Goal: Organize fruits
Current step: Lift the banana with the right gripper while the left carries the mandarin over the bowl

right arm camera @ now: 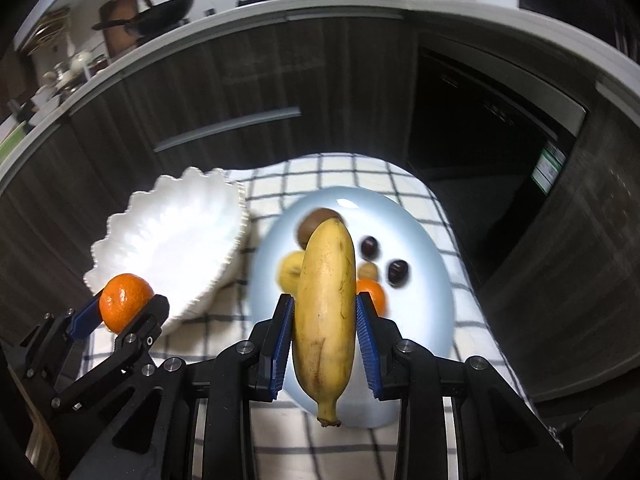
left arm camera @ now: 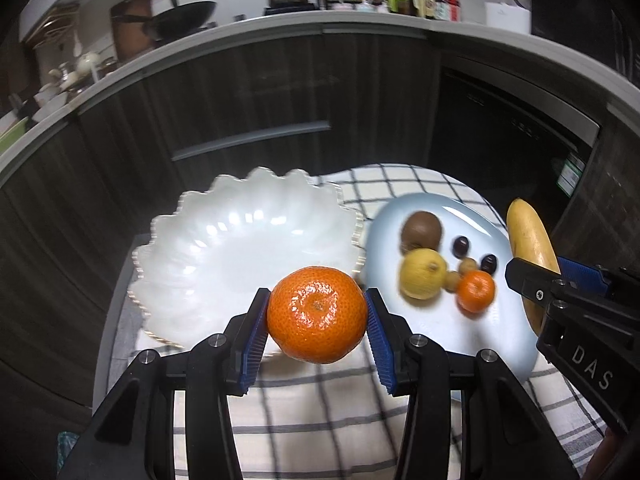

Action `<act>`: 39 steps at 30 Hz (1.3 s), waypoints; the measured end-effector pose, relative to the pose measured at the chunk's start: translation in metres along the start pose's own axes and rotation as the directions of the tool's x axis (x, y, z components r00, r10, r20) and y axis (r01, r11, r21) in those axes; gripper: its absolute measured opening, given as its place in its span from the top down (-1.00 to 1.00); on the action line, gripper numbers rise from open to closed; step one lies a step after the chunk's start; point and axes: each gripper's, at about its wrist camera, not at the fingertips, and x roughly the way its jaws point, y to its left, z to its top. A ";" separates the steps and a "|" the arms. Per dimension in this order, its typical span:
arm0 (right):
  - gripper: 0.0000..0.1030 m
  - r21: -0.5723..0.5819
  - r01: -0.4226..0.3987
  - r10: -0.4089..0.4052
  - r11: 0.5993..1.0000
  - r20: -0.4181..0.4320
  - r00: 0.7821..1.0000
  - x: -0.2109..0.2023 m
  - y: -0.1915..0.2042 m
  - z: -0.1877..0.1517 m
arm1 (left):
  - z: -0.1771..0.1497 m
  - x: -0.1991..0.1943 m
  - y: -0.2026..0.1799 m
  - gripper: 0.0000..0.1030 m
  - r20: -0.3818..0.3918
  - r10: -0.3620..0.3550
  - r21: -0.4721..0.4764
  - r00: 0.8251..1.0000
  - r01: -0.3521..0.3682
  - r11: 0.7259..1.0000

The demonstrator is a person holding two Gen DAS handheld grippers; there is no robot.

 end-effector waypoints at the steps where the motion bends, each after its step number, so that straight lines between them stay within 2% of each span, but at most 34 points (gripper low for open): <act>1: 0.37 -0.011 -0.006 0.006 1.000 0.005 1.000 -0.001 0.007 0.002 | 0.001 -0.002 0.009 0.11 0.005 0.009 -0.012 1.000 -0.009 1.000; 12: 0.37 -0.108 -0.061 0.066 0.992 0.036 0.997 0.004 0.076 0.018 | 0.009 -0.008 0.073 0.11 0.039 0.084 -0.085 0.996 -0.081 0.993; 19: 0.37 -0.142 -0.082 0.087 0.986 0.031 0.996 0.025 0.104 0.031 | 0.016 0.009 0.099 0.11 0.042 0.104 -0.104 0.994 -0.099 0.990; 29: 0.37 -0.182 -0.109 0.099 0.977 -0.063 0.993 0.099 0.133 0.053 | 0.029 0.077 0.129 0.11 -0.018 0.094 -0.103 0.995 -0.095 0.990; 39: 0.37 -0.187 -0.119 0.092 0.975 -0.146 0.985 0.154 0.144 0.056 | 0.030 0.128 0.141 0.10 -0.085 0.088 -0.107 0.993 -0.097 0.990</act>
